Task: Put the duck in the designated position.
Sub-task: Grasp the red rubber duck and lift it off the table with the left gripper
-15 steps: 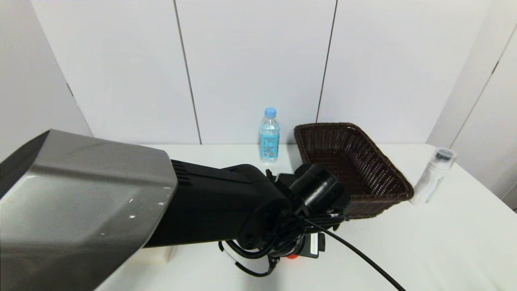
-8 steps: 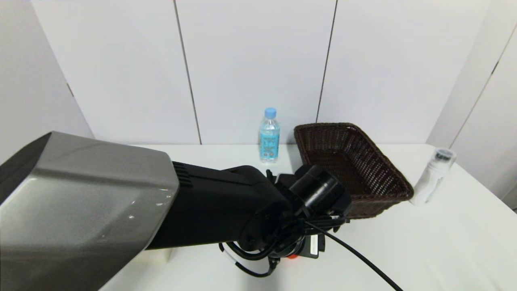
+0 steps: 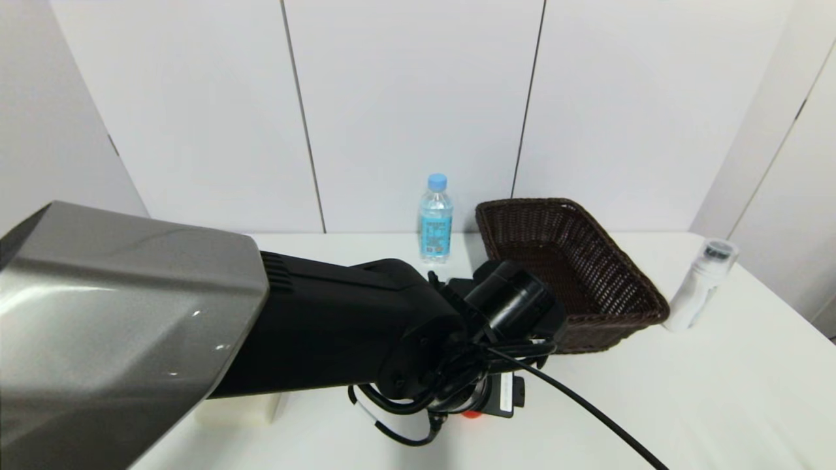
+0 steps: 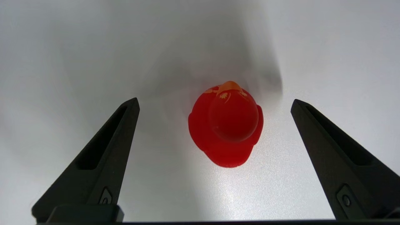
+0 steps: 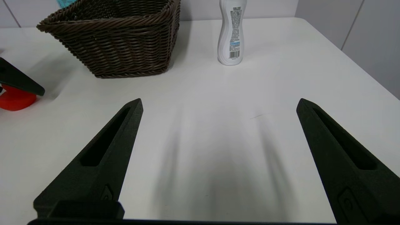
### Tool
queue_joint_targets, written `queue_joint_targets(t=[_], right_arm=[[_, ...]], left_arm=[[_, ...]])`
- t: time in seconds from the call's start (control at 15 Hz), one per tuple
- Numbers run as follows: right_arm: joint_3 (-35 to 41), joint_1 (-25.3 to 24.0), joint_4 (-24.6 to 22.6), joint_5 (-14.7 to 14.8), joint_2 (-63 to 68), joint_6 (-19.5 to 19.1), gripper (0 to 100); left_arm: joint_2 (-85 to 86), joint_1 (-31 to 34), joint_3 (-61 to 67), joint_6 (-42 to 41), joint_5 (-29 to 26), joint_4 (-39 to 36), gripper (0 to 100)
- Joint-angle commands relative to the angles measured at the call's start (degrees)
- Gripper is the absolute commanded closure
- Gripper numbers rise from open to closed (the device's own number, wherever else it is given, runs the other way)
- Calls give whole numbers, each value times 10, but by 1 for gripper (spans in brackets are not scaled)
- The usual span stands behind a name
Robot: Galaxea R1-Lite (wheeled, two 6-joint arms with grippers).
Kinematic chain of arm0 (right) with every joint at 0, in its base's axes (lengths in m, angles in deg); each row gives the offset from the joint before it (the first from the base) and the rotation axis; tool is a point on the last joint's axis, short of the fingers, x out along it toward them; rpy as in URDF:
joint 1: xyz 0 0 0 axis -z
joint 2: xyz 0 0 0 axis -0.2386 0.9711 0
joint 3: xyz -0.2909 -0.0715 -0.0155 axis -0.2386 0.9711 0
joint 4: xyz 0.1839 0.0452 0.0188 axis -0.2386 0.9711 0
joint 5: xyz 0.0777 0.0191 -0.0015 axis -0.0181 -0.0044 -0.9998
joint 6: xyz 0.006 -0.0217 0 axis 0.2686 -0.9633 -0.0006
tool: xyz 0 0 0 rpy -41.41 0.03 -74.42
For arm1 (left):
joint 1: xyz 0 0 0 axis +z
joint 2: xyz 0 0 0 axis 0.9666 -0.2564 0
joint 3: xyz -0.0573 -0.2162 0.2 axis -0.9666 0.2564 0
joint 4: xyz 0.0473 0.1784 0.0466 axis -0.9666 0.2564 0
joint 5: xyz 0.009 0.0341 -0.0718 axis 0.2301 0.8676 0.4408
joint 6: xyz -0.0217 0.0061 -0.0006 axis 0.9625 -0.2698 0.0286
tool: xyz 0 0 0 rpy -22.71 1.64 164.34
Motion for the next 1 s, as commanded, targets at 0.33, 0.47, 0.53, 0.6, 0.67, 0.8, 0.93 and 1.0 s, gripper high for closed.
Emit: queue_joint_targets(t=[0.33, 0.47, 0.53, 0.6, 0.67, 0.8, 0.93, 1.0], right_arm=[[0, 0, 0, 0, 0, 0, 0], [0, 0, 0, 0, 0, 0, 0], [0, 0, 0, 0, 0, 0, 0], [0, 0, 0, 0, 0, 0, 0], [0, 0, 0, 0, 0, 0, 0], [0, 0, 0, 0, 0, 0, 0], [0, 0, 0, 0, 1, 0, 0], [0, 0, 0, 0, 0, 0, 0]], left_arm=[[13, 0, 4, 7, 2, 2, 0], [12, -1, 7, 10, -1, 2, 0], [11, -2, 9, 10, -2, 2, 0], [11, -4, 12, 11, -2, 2, 0], [9, -5, 13, 13, -2, 2, 0], [6, -9, 16, 14, -2, 2, 0], [2, -9, 16, 14, -4, 1, 0], [1, -9, 16, 14, -4, 1, 0]])
